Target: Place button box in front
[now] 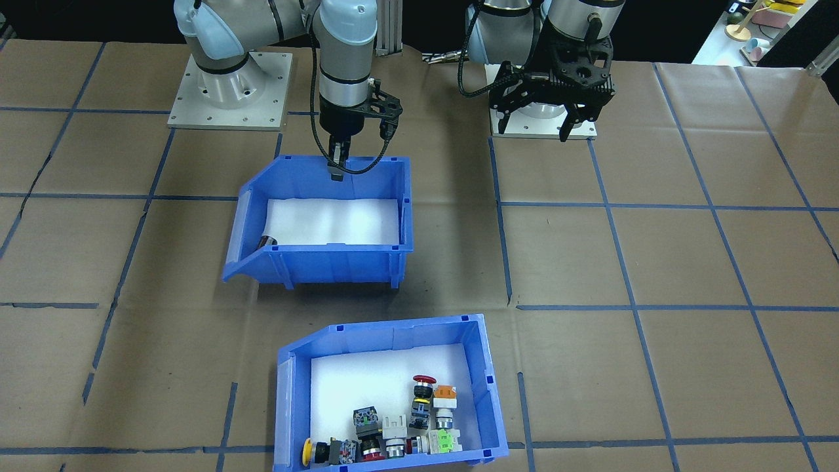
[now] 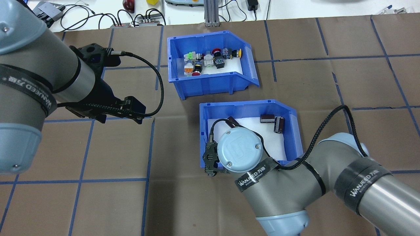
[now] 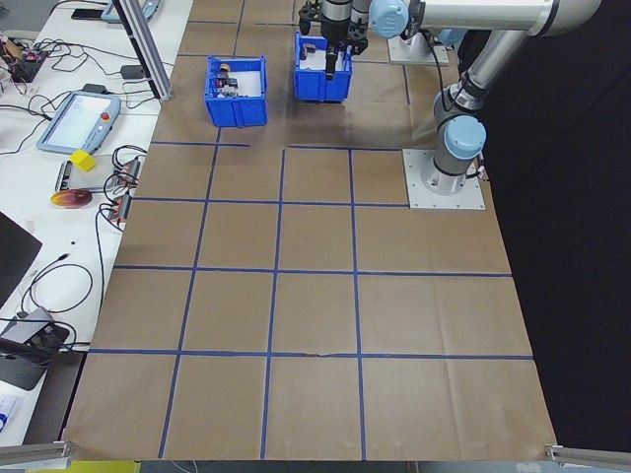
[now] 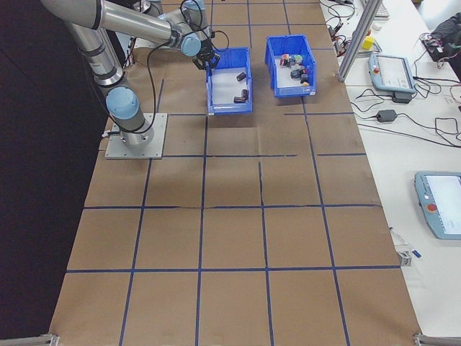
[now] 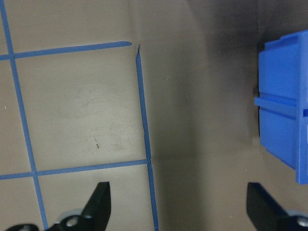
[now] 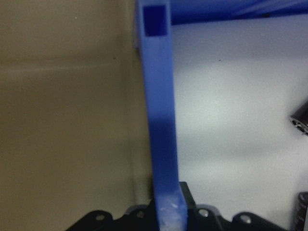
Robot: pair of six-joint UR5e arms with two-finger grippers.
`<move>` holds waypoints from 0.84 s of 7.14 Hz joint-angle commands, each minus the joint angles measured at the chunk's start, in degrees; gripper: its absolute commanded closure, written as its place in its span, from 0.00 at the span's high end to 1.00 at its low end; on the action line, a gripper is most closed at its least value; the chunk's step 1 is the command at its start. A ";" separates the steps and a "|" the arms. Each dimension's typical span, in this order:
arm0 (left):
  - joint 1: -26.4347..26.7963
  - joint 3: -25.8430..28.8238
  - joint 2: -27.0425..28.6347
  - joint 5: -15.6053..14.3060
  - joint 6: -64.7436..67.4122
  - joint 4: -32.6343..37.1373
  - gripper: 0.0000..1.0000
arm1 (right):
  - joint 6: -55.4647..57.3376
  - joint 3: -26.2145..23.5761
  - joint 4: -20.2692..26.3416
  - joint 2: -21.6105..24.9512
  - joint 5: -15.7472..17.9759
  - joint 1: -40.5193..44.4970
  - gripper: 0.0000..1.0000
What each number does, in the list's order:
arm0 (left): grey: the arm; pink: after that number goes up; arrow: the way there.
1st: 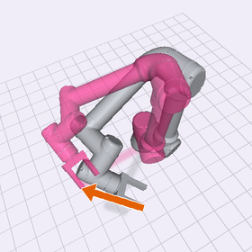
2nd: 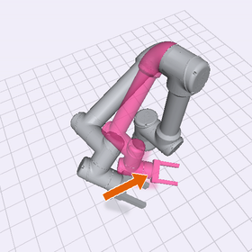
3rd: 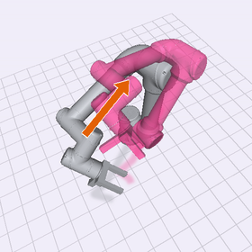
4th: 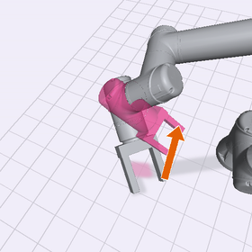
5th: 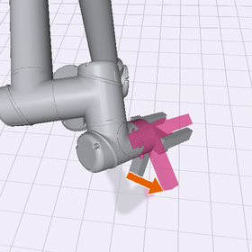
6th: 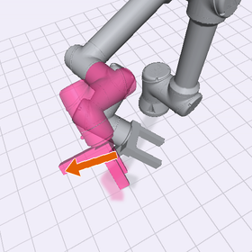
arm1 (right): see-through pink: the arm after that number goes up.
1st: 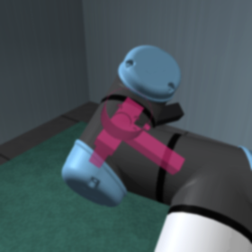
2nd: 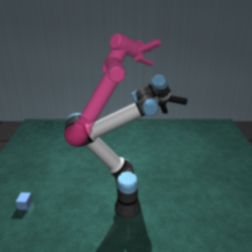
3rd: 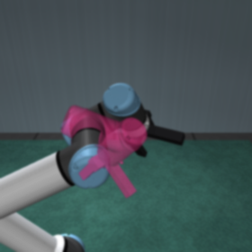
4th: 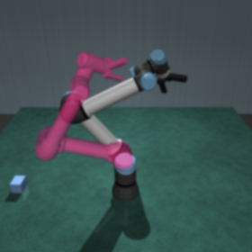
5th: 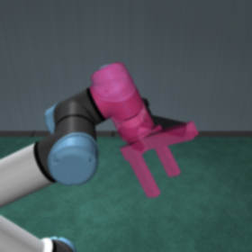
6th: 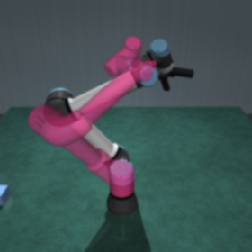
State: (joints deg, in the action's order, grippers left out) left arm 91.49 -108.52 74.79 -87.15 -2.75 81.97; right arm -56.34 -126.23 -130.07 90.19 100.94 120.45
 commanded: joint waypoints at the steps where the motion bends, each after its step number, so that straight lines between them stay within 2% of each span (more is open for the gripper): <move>1: -1.56 -0.39 -1.84 -6.04 0.21 3.34 0.99 | 1.23 0.28 -2.37 -2.12 0.05 2.32 0.13; 2: -1.92 0.40 -0.62 -8.27 0.12 3.46 0.99 | 1.32 0.37 -2.47 -2.12 -0.04 2.59 0.14; 3: -1.93 0.41 -0.26 -6.56 0.12 3.46 0.99 | 2.45 0.98 -2.47 -2.21 -0.04 2.68 0.16; 4: -1.93 0.59 0.01 -5.41 0.12 3.46 0.99 | 3.33 1.16 -2.38 -2.29 -0.21 2.68 0.25; 5: -1.93 0.50 -0.08 -5.48 0.12 3.46 0.99 | 3.34 1.43 -2.55 -2.29 -0.74 2.59 0.73; 6: -1.93 0.41 -0.08 -5.48 0.12 3.46 0.99 | 3.08 3.08 -1.95 -2.38 -0.65 2.07 1.00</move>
State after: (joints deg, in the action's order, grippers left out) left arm 89.58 -108.05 74.67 -92.76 -2.63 85.41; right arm -53.21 -124.51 -132.43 87.89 100.41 122.93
